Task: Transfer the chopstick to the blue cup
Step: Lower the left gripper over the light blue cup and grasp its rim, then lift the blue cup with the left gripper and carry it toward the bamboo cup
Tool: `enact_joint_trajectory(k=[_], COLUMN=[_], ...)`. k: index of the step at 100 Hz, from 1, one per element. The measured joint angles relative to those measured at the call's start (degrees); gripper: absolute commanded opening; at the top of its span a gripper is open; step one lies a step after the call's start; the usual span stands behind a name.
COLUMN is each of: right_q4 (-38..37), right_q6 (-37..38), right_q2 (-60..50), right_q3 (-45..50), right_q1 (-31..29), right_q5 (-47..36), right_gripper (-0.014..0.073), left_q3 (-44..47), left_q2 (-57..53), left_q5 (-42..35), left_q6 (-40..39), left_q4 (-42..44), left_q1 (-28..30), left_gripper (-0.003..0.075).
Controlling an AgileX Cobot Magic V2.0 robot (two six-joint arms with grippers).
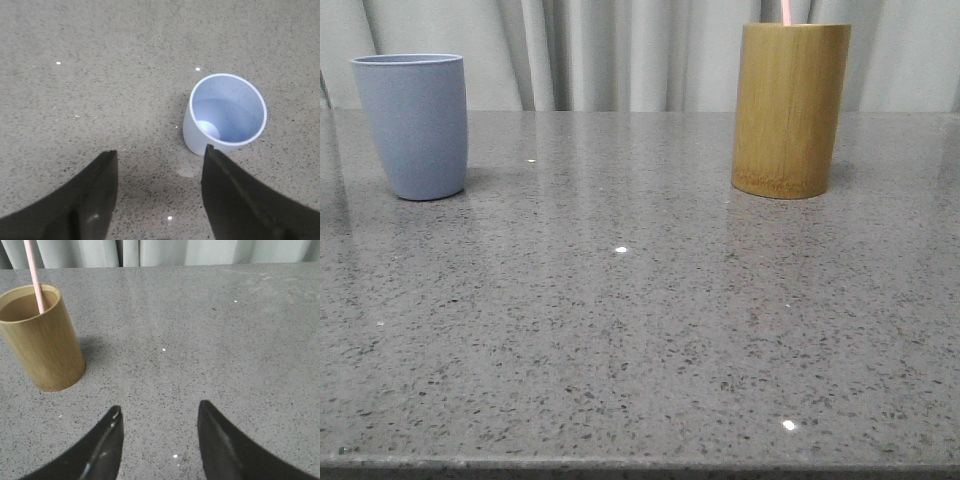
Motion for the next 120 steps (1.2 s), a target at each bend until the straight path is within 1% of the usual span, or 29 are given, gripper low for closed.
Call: enact_joint_trajectory(k=[25, 37, 51, 120], right_q4=[0.00, 0.00, 0.00, 0.00], right_q6=[0.00, 0.00, 0.00, 0.00], right_q2=[0.00, 0.00, 0.00, 0.00], right_q3=[0.00, 0.00, 0.00, 0.00], right_q1=[0.00, 0.00, 0.00, 0.00], right_q5=[-0.11, -0.21, -0.33, -0.43], right_gripper=[0.0367, 0.0367, 0.0367, 0.0367], left_q3=[-9.13, -11.54, -13.54, -14.16], left_q2=[11.38, 15.18, 18.38, 28.07], left_q5=[4.99, 5.67, 6.51, 7.32], left_q6=[0.00, 0.00, 0.00, 0.00], left_q4=[-0.47, -0.47, -0.84, -0.74], left_q1=[-3.81, -5.92, -6.64, -6.73], left_gripper=[0.0377, 0.0377, 0.0377, 0.0375])
